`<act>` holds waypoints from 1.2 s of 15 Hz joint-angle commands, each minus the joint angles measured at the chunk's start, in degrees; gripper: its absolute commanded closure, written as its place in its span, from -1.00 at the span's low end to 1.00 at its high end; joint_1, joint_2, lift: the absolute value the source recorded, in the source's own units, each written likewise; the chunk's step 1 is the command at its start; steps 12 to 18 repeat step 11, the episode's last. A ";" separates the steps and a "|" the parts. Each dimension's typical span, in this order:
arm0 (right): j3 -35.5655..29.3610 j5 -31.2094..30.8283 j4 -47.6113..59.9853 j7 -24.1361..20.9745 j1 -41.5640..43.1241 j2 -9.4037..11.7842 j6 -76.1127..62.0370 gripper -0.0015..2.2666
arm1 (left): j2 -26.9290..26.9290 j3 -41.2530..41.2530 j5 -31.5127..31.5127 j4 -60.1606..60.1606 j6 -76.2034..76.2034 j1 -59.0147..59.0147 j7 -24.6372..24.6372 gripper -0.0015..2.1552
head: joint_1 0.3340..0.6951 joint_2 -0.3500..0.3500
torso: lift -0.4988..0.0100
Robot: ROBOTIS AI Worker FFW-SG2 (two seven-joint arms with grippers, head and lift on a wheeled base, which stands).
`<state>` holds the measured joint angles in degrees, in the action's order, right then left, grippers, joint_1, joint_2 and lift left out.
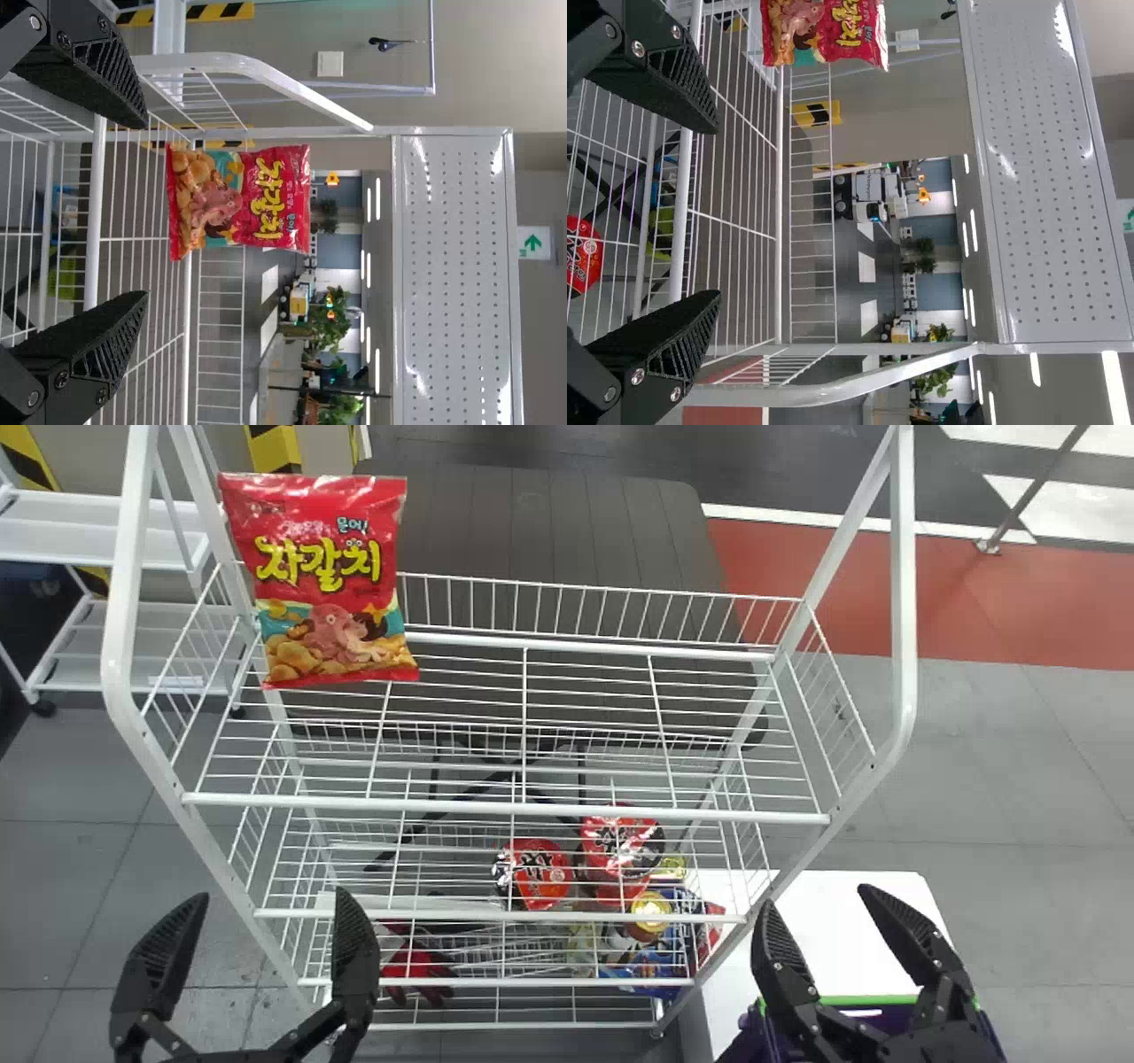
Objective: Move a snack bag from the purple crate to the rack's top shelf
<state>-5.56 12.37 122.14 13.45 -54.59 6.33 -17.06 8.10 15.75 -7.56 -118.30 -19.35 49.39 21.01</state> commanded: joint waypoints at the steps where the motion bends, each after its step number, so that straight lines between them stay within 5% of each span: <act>1: -0.33 0.37 -0.24 0.09 0.01 0.00 -0.03 -0.84 | -0.01 0.16 0.00 0.08 -0.02 0.00 0.00 -0.86 | 1.00 -0.44 | 0.96; 18: -0.50 0.55 -1.03 0.09 0.36 -0.09 -0.91 -0.84 | 0.07 0.24 0.00 0.08 -0.20 0.00 0.00 -0.86 | 1.00 -0.48 | 0.96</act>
